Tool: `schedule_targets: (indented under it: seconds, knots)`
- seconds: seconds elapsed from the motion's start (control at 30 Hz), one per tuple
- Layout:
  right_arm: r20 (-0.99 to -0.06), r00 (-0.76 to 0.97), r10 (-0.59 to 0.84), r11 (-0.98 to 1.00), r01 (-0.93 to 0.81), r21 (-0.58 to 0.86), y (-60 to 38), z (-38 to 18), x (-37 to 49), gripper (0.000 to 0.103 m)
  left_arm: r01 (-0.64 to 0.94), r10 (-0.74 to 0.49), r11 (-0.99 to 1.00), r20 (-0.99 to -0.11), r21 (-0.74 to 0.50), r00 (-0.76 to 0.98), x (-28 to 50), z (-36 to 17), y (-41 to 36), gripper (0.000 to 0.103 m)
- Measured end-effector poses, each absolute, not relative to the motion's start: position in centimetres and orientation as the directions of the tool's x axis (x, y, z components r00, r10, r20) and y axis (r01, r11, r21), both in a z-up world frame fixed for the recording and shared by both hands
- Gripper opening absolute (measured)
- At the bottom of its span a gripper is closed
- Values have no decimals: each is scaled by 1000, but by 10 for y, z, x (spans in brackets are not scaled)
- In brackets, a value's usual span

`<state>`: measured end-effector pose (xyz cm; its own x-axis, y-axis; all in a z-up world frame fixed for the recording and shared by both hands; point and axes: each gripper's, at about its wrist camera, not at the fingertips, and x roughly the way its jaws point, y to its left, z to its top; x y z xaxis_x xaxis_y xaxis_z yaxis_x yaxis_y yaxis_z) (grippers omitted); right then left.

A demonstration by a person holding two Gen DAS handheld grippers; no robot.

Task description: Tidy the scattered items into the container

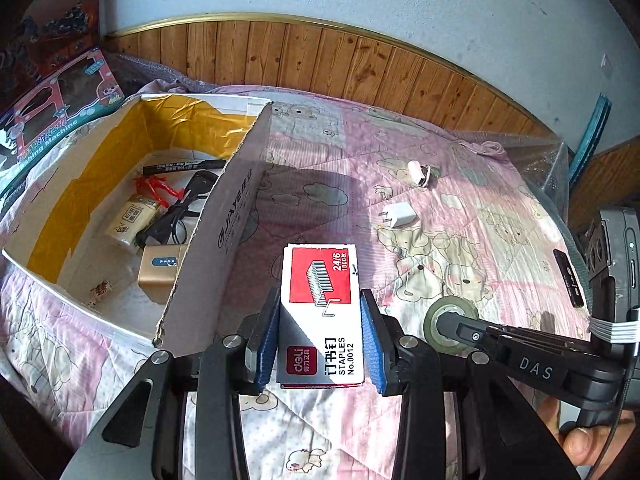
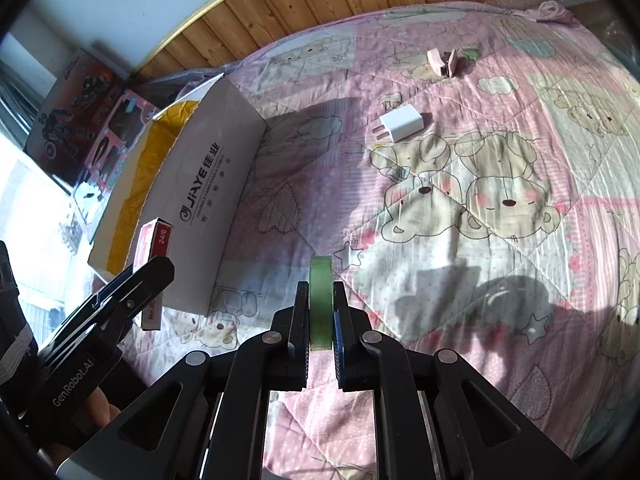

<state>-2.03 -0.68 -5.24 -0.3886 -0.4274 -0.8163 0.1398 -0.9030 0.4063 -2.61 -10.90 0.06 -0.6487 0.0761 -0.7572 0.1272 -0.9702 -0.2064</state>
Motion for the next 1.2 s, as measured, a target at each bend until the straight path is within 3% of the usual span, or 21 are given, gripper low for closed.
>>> schedule_targets:
  seconds: [1.2]
  knots:
    - [-811, -399, -428, -901, 262, 346, -88, 0, -6, 10, 162, 115, -938, -718, -305, -686, 10, 22, -177, 39]
